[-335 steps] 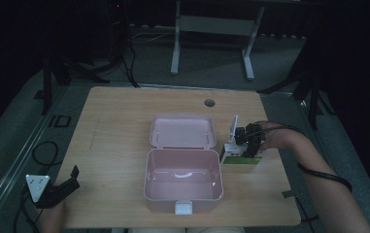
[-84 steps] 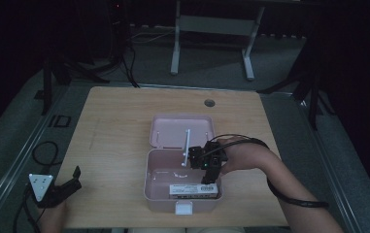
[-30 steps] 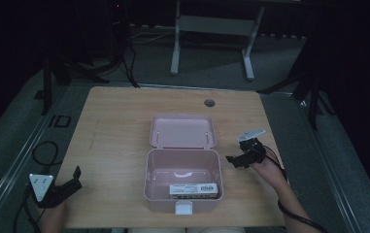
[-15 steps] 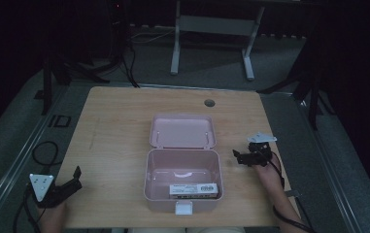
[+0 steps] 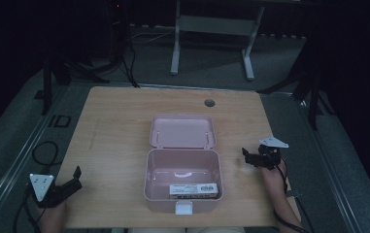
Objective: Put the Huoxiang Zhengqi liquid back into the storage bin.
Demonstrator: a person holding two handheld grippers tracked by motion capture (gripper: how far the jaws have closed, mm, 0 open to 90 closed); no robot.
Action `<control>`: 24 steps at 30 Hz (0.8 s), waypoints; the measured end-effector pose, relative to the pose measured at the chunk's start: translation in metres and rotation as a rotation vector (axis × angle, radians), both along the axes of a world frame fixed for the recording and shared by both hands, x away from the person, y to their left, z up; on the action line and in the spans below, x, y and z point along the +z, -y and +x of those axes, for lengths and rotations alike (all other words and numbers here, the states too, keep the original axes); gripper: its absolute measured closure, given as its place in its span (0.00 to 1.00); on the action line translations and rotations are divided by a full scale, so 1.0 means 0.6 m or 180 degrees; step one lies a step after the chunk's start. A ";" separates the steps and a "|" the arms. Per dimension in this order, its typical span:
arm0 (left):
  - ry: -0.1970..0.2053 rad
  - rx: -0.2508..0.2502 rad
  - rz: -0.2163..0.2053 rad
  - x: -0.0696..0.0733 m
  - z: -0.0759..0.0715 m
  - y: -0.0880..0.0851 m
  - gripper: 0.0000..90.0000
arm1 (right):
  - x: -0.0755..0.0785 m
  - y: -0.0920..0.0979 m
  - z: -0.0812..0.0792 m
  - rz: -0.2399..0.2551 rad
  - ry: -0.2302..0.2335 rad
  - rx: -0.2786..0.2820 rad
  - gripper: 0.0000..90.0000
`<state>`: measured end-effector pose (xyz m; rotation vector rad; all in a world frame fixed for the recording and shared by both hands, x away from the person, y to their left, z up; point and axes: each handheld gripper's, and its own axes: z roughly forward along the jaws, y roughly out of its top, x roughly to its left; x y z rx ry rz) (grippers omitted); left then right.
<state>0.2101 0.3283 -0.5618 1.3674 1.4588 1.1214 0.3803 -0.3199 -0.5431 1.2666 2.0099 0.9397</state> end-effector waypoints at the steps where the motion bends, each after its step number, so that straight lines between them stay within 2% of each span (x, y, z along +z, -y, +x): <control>1: -0.0001 0.0000 -0.0001 0.000 0.000 0.000 0.02 | -0.001 0.002 -0.001 -0.0002 0.0033 -0.0022 0.14; 4: 0.0002 0.0005 -0.0007 0.000 0.000 0.000 0.02 | -0.002 0.012 -0.004 0.0057 0.0079 -0.0121 0.14; 7: 0.0000 -0.0001 0.0001 0.000 0.000 0.000 0.02 | 0.000 0.026 -0.005 0.0214 0.0085 -0.0140 0.14; 12: 0.0000 0.0002 0.0002 0.000 0.000 0.000 0.02 | -0.001 0.038 -0.008 0.0292 0.0109 -0.0195 0.14; 15: -0.0002 0.0002 0.0003 0.000 0.000 0.000 0.02 | -0.003 0.048 -0.014 0.0376 0.0183 -0.0298 0.14; 17: 0.0000 0.0002 0.0006 0.000 0.000 0.001 0.02 | -0.005 0.051 -0.018 0.0325 0.0249 -0.0376 0.13; 21: 0.0000 0.0005 0.0004 0.000 0.000 0.000 0.02 | -0.006 0.059 -0.028 0.0327 0.0326 -0.0462 0.13; 24: -0.0001 0.0006 0.0007 0.000 0.000 0.001 0.02 | -0.008 0.062 -0.032 0.0318 0.0340 -0.0464 0.13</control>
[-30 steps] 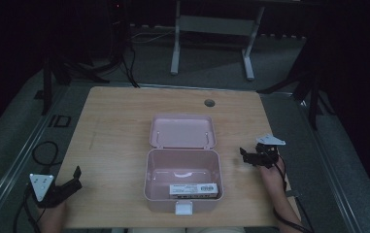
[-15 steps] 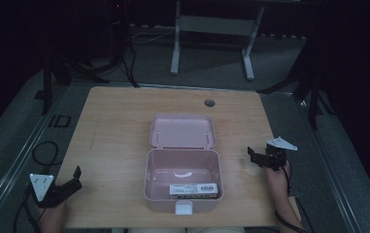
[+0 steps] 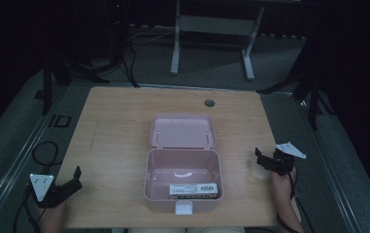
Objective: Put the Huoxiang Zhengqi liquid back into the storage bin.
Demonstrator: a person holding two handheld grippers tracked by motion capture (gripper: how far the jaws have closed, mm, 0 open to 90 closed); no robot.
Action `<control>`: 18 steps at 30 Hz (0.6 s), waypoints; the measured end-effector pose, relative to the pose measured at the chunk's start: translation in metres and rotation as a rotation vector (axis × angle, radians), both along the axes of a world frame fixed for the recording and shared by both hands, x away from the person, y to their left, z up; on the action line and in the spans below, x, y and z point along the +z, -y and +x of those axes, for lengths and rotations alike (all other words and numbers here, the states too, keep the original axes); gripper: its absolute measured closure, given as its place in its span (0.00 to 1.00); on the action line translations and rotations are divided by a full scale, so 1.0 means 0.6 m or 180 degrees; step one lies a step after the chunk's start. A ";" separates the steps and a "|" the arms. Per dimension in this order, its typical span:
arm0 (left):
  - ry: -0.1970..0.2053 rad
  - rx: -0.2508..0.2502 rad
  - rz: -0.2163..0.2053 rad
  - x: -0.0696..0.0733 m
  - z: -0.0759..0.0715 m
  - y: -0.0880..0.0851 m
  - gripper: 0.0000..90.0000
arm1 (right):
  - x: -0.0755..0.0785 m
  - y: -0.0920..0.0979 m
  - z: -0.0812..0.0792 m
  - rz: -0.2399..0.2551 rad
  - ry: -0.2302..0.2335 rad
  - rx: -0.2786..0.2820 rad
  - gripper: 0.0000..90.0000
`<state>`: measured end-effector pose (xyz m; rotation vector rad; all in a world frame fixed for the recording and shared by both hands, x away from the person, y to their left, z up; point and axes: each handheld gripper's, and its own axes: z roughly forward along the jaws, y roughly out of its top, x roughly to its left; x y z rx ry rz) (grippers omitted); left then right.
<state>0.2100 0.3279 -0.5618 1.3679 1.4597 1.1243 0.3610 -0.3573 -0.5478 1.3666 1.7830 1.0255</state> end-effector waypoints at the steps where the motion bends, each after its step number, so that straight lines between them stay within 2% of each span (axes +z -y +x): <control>1: -0.0001 0.0003 -0.0001 0.000 0.000 0.000 0.02 | 0.000 0.001 -0.001 -0.0006 0.0002 0.0008 0.13; 11: 0.0018 -0.0006 -0.0010 0.000 -0.001 -0.001 0.02 | 0.003 0.007 -0.021 -0.0035 0.0104 -0.0177 0.13; 18: 0.0027 -0.0008 -0.0013 0.000 -0.002 -0.002 0.02 | 0.001 0.013 -0.024 -0.0034 0.0092 -0.0268 0.13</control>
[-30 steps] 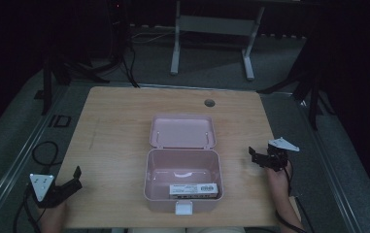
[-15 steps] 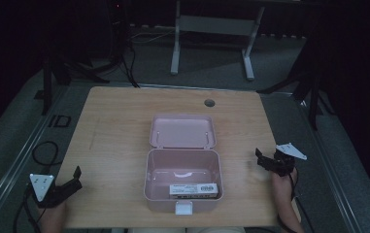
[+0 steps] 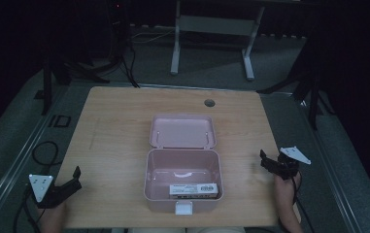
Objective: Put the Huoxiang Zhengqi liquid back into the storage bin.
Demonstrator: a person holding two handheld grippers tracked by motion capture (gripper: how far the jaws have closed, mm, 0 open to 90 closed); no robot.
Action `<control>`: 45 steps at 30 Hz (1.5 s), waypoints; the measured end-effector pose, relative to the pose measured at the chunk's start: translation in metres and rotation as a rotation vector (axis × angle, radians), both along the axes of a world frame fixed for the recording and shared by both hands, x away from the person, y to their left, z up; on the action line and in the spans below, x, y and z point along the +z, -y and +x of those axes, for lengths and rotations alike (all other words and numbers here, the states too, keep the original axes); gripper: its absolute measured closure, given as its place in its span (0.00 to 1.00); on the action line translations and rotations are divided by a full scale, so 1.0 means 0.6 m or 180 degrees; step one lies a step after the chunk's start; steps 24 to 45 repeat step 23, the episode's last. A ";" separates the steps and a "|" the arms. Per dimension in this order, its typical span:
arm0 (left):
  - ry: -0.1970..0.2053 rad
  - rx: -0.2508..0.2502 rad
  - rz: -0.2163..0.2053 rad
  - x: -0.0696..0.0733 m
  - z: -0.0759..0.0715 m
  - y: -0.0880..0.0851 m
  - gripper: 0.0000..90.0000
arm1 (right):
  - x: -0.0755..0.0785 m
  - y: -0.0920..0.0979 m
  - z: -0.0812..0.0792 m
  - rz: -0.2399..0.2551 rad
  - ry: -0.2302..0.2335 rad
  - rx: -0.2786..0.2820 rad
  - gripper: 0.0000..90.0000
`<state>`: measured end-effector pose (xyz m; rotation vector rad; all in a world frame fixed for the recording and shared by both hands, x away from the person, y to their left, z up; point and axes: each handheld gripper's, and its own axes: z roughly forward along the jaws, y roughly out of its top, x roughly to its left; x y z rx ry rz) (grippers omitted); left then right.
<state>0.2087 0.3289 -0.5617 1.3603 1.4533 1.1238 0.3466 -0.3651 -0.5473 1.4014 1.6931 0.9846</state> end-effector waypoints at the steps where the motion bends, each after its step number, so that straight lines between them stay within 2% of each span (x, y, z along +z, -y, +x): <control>1: 0.0003 0.0000 0.0000 0.000 0.000 0.000 0.02 | 0.000 -0.001 0.000 -0.0015 0.0008 -0.0007 0.13; 12: 0.0017 0.0019 0.0019 -0.001 -0.001 0.002 0.02 | -0.002 -0.001 0.003 0.0027 -0.0046 0.0009 0.13; 19: 0.0024 0.0027 0.0004 -0.001 -0.001 0.002 0.02 | -0.004 -0.003 0.005 -0.0001 -0.0092 0.0024 0.13; 45: 0.0020 0.0021 0.0018 -0.001 -0.001 0.002 0.02 | -0.005 -0.003 0.006 -0.0007 -0.0096 0.0031 0.13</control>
